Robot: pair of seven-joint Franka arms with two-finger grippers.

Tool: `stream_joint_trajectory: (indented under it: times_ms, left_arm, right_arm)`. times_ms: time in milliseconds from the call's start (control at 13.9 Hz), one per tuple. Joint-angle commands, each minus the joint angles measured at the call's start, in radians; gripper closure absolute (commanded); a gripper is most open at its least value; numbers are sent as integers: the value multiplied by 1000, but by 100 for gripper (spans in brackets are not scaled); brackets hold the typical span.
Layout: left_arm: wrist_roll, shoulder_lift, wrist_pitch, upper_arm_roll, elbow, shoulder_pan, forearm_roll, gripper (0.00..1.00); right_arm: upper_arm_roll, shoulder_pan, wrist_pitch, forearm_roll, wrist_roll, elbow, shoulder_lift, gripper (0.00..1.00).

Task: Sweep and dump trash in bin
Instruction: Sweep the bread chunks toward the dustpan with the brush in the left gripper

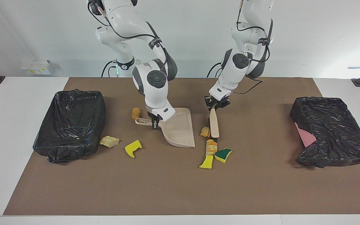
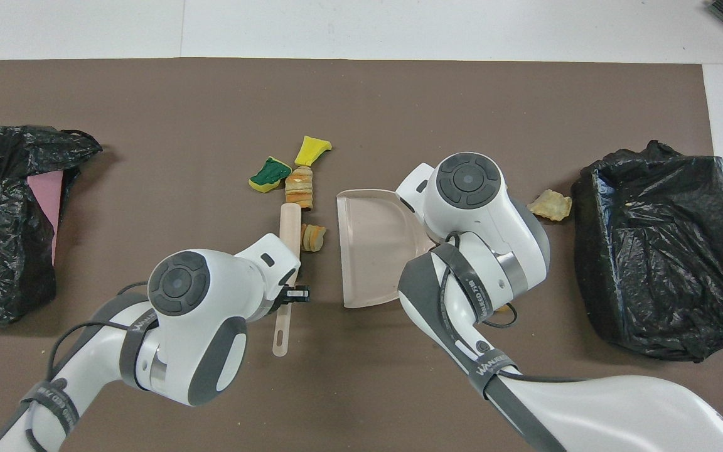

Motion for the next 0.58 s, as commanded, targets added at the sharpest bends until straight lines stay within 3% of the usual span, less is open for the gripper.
stream_joint_trajectory:
  times_ms: [0, 216, 503]
  left_arm:
    - [-41, 20, 4, 15, 55, -109, -45, 100]
    - [-110, 20, -80, 17, 128, -137, -29, 100]
    - [-96, 49, -175, 28, 239, -33, 115, 100]
  right_arm:
    - [8, -10, 16, -15, 36, -28, -21, 100]
    - [8, -11, 18, -15, 36, -28, -21, 100]
    - [8, -12, 16, -15, 36, -28, -21, 100]
